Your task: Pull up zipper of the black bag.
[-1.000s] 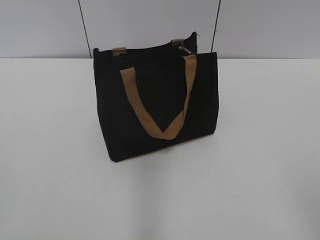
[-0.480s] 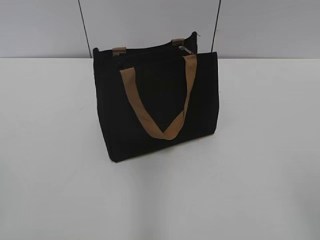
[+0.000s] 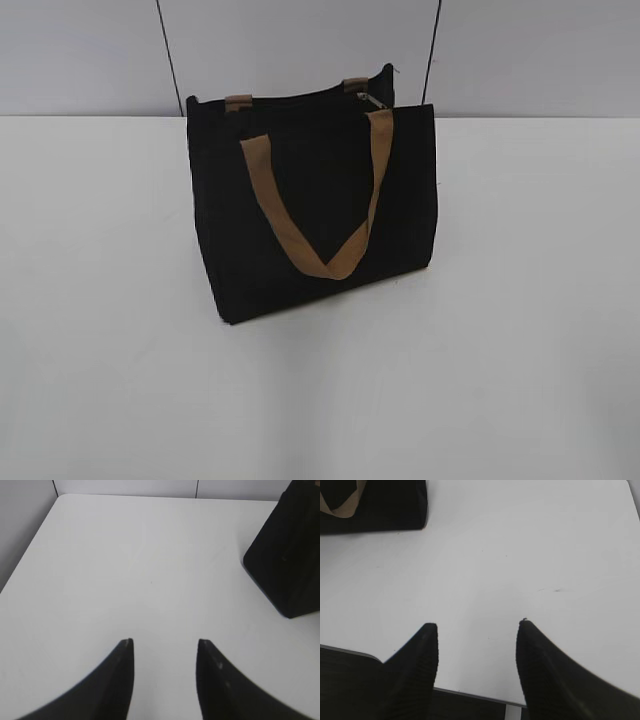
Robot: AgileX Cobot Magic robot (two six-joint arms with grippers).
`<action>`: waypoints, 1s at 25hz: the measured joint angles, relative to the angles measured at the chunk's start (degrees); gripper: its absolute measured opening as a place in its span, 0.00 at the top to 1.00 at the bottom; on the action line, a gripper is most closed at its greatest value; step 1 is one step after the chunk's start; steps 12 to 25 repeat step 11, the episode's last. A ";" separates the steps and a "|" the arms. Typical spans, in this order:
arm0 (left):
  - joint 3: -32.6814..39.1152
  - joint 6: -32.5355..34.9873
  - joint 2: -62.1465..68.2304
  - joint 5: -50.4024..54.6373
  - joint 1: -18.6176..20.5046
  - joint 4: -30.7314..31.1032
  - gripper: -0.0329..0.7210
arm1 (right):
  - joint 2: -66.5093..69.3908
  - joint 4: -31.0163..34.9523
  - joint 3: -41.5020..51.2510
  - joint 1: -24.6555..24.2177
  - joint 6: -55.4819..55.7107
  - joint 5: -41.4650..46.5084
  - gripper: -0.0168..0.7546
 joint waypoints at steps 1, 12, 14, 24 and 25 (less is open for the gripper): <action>0.00 0.00 0.00 0.00 0.00 -0.06 0.55 | 0.00 0.00 0.00 0.00 0.00 0.00 0.47; 0.00 0.00 0.00 0.00 0.00 -0.06 0.63 | 0.00 0.05 0.00 0.00 0.00 0.00 0.47; 0.00 0.00 0.00 0.00 0.00 -0.06 0.63 | 0.00 0.05 0.00 0.00 0.00 0.00 0.47; 0.00 0.00 0.00 0.00 0.00 -0.06 0.63 | 0.00 0.05 0.00 0.00 0.00 0.00 0.47; 0.00 0.00 0.00 0.00 0.00 -0.06 0.63 | 0.00 0.05 0.00 0.00 0.00 0.00 0.47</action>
